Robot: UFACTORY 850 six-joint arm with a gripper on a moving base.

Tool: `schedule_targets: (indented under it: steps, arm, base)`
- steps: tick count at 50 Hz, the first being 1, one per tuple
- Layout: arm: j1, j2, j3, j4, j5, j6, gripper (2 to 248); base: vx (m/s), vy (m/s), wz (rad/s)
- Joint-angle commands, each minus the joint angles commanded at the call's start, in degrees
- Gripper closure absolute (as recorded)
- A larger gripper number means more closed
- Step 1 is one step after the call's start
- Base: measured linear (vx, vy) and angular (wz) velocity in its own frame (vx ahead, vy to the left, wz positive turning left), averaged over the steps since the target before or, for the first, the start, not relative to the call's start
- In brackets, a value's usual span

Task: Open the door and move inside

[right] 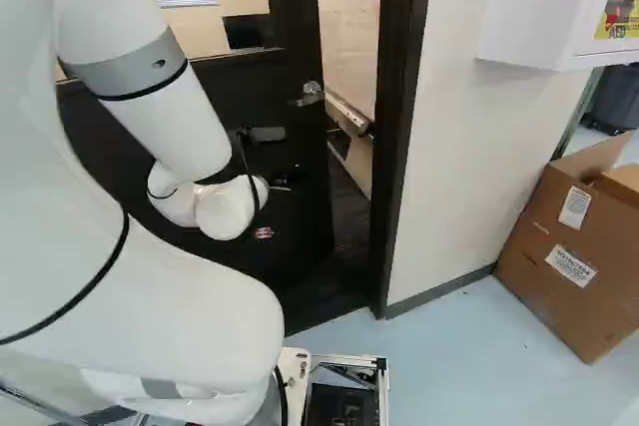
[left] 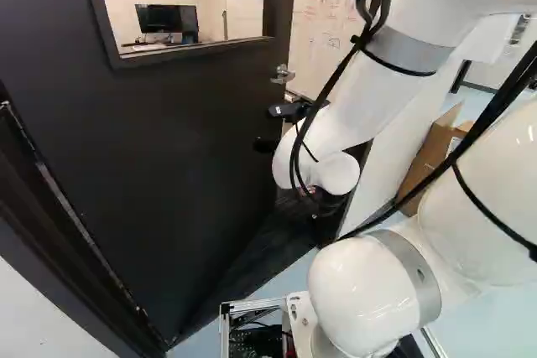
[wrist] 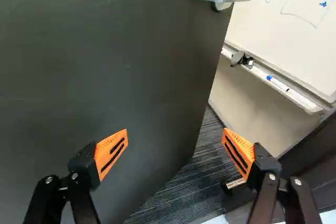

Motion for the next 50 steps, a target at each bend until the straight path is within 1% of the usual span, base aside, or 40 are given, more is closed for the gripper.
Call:
schedule_targets:
  steps: [9, 31, 39, 50]
  arm:
    - [0.0, 0.0, 0.0, 0.0, 0.0, 0.0, 3]
    - [0.0, -0.3, -0.3, 0.0, 0.0, 0.0, 3]
    - [0.0, -1.8, -1.6, 0.0, 0.0, 0.0, 3]
    - [0.5, -5.0, -4.5, 0.3, 0.0, 0.0, 3]
  base:
    - [0.020, 0.070, 0.004]
    - [0.000, 0.000, 0.000]
    - [0.000, 0.000, 0.000]
    - [0.000, 0.000, 0.000]
